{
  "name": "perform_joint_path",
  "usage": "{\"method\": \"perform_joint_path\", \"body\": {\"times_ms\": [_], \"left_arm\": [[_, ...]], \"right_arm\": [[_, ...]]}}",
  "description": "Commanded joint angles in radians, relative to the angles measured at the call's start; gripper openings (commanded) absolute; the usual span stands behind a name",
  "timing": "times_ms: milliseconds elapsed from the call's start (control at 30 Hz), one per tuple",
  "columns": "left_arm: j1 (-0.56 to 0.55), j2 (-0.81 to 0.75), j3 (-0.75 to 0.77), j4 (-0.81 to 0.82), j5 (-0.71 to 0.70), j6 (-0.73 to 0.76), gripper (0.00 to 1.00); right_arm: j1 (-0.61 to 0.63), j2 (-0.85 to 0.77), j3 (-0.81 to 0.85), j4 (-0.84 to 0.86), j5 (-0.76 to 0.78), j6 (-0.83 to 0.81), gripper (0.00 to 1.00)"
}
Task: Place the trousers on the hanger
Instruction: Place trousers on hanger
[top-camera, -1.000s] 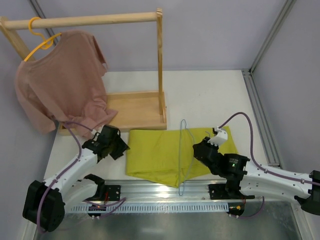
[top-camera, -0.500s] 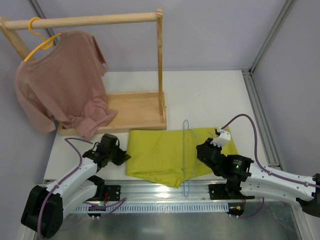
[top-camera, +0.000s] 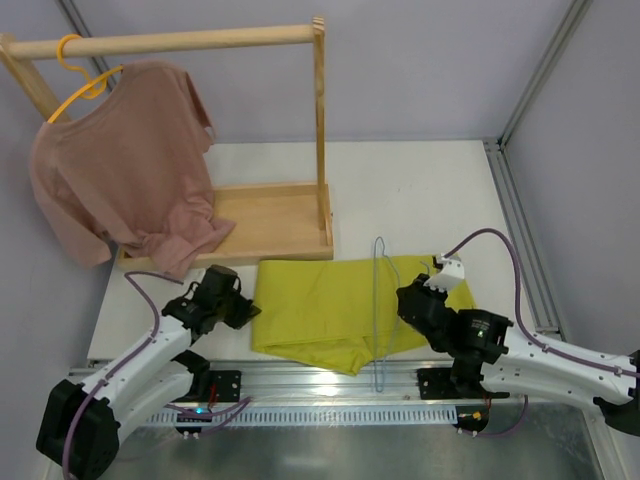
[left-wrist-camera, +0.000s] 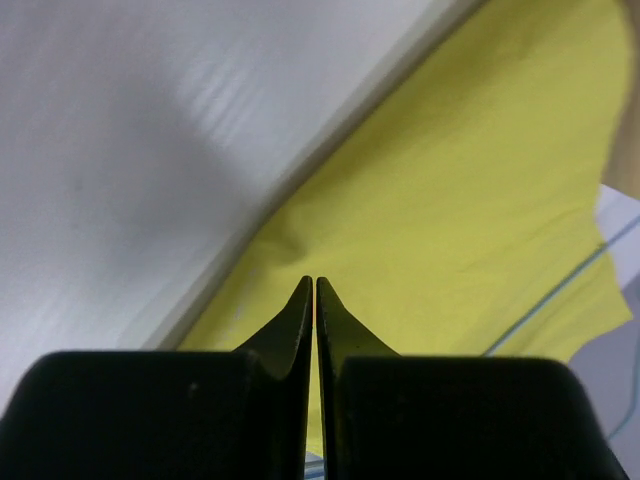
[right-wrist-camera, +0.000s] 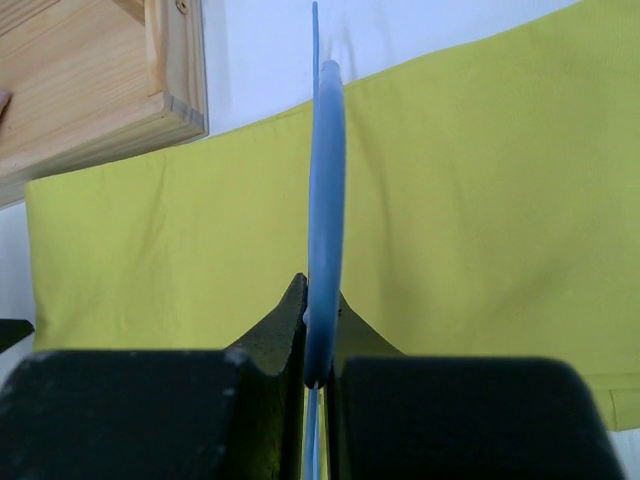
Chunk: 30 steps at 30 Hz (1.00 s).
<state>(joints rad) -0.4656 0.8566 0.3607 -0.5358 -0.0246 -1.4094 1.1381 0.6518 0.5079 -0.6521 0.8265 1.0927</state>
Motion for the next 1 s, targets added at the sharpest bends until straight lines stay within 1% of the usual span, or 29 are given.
{"method": "perform_joint_path", "body": {"times_ms": [0, 100, 133, 167, 200, 300, 367, 500, 633, 700, 800, 833, 900, 967], "left_arm": [[-0.004, -0.042, 0.080, 0.144, -0.041, 0.036, 0.00], [0.001, 0.036, 0.139, 0.249, -0.028, 0.104, 0.01], [0.002, 0.065, 0.165, 0.257, -0.018, 0.130, 0.00], [0.002, 0.135, 0.191, 0.260, -0.012, 0.165, 0.00], [0.002, 0.166, 0.246, 0.238, -0.017, 0.202, 0.00], [0.011, 0.266, 0.297, 0.256, -0.020, 0.250, 0.00], [0.019, 0.315, 0.302, 0.298, -0.017, 0.251, 0.00], [0.042, 0.361, 0.288, 0.303, -0.040, 0.236, 0.00], [0.045, 0.342, 0.233, 0.272, -0.100, 0.202, 0.00], [0.047, 0.328, 0.207, 0.286, -0.138, 0.198, 0.00], [0.047, 0.338, 0.188, 0.286, -0.178, 0.201, 0.00], [0.047, 0.364, 0.192, 0.284, -0.182, 0.204, 0.00], [0.047, 0.392, 0.195, 0.296, -0.184, 0.216, 0.00], [0.047, 0.435, 0.195, 0.293, -0.184, 0.222, 0.00]], "right_arm": [[0.003, 0.040, 0.078, 0.025, 0.027, -0.066, 0.04], [0.003, 0.074, 0.125, 0.040, 0.000, -0.086, 0.04], [0.003, 0.077, 0.133, 0.052, -0.012, -0.096, 0.04], [0.002, 0.078, 0.141, 0.061, -0.020, -0.102, 0.04], [0.002, 0.081, 0.158, 0.066, -0.026, -0.106, 0.04], [0.002, 0.082, 0.184, 0.065, -0.035, -0.106, 0.04], [0.002, 0.080, 0.187, 0.078, -0.049, -0.116, 0.04], [0.003, 0.080, 0.173, 0.135, -0.076, -0.149, 0.04], [0.003, 0.124, 0.159, 0.201, -0.102, -0.194, 0.04], [0.002, 0.161, 0.124, 0.247, -0.151, -0.226, 0.04], [0.002, 0.190, 0.057, 0.250, -0.162, -0.186, 0.04], [0.002, 0.186, 0.040, 0.259, -0.168, -0.154, 0.04], [0.003, 0.152, -0.009, 0.281, -0.179, -0.134, 0.04], [0.003, 0.132, -0.025, 0.287, -0.181, -0.122, 0.04]]}}
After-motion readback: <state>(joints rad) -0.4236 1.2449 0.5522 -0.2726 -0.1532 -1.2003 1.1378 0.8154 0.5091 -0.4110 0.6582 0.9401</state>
